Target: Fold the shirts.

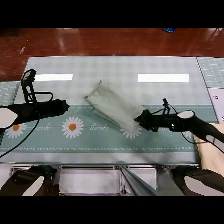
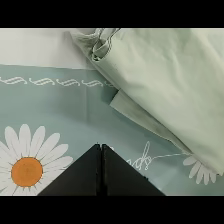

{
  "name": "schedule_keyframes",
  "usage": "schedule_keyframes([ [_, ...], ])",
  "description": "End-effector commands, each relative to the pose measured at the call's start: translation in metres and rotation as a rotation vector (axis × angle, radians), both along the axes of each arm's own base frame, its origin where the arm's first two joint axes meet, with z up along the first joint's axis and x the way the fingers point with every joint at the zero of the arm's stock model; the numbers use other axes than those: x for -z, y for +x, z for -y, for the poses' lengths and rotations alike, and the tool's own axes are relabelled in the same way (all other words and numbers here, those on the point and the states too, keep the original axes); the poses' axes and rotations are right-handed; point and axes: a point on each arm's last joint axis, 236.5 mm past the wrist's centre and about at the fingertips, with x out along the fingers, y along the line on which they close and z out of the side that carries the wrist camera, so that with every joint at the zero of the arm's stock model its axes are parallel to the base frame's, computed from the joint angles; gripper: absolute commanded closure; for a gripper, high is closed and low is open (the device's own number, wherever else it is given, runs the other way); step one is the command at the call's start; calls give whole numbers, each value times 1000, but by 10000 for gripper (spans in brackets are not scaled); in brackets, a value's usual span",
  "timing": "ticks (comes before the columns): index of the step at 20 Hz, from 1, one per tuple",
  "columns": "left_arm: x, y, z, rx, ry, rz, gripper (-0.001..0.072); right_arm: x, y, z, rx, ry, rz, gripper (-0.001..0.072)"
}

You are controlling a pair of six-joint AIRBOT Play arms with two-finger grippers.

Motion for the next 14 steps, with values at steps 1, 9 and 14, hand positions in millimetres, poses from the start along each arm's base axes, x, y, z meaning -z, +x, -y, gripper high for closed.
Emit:
schedule_keyframes([
  [1,0,0,0,1,0,-1,686,-20,35,-43,-152,38,119,690],
  [9,0,0,0,0,-1,1,686,-219,128,-77,-383,25,565,690],
  [14,-3,5,0,-9,-4,23,686,-309,167,-9,-279,-174,656,690],
])
